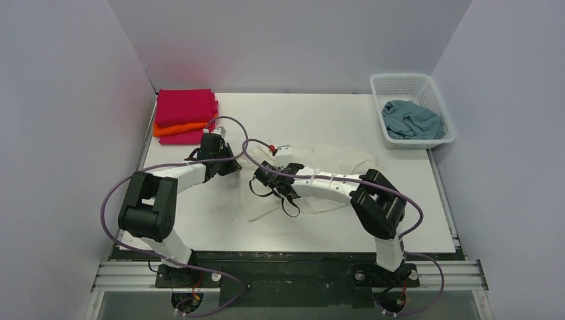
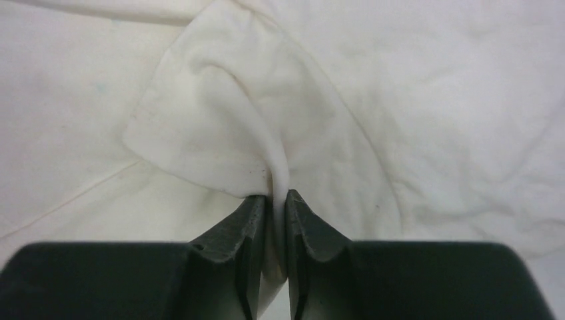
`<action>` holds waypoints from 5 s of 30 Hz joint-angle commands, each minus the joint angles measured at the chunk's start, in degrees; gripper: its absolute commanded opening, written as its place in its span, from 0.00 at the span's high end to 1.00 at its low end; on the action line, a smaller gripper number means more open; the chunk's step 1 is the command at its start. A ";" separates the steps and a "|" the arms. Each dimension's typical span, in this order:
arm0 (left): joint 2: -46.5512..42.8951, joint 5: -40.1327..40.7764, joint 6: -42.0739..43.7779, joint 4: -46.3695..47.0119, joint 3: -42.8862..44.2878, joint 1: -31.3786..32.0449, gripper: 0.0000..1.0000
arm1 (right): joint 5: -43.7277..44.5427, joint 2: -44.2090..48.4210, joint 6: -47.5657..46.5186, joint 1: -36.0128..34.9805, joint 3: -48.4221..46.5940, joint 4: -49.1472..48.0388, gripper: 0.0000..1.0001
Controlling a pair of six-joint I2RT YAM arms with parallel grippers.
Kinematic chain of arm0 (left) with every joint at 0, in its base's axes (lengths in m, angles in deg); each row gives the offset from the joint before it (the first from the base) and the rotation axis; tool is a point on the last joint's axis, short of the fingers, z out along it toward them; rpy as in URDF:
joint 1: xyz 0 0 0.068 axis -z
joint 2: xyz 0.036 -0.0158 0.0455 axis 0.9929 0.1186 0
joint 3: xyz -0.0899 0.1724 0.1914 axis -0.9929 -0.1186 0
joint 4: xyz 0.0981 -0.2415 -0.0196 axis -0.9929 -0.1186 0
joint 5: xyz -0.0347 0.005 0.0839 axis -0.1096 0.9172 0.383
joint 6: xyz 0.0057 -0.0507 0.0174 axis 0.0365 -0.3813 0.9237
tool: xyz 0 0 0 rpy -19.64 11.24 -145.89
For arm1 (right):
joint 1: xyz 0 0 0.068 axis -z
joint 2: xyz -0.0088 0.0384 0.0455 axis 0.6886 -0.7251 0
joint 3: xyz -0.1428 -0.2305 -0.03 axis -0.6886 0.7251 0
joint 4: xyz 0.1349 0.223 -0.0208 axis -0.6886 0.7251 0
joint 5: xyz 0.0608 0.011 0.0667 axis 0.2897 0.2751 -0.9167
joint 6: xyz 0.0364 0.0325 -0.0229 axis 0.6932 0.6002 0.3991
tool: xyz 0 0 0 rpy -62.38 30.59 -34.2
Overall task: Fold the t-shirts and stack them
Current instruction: Flatten out the tshirt
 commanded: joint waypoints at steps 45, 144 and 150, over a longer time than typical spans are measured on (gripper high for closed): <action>-63.34 8.51 4.25 -21.53 37.96 -0.98 1.00 | -10.14 53.59 -38.72 16.77 -55.18 20.04 1.00; -6.77 18.99 -17.53 -22.05 -5.23 -2.20 0.49 | -14.01 46.22 -6.14 46.53 28.87 8.26 0.01; -4.74 16.70 -16.04 -19.56 -5.61 -0.85 1.00 | -12.49 55.86 -5.49 46.85 34.36 16.22 0.01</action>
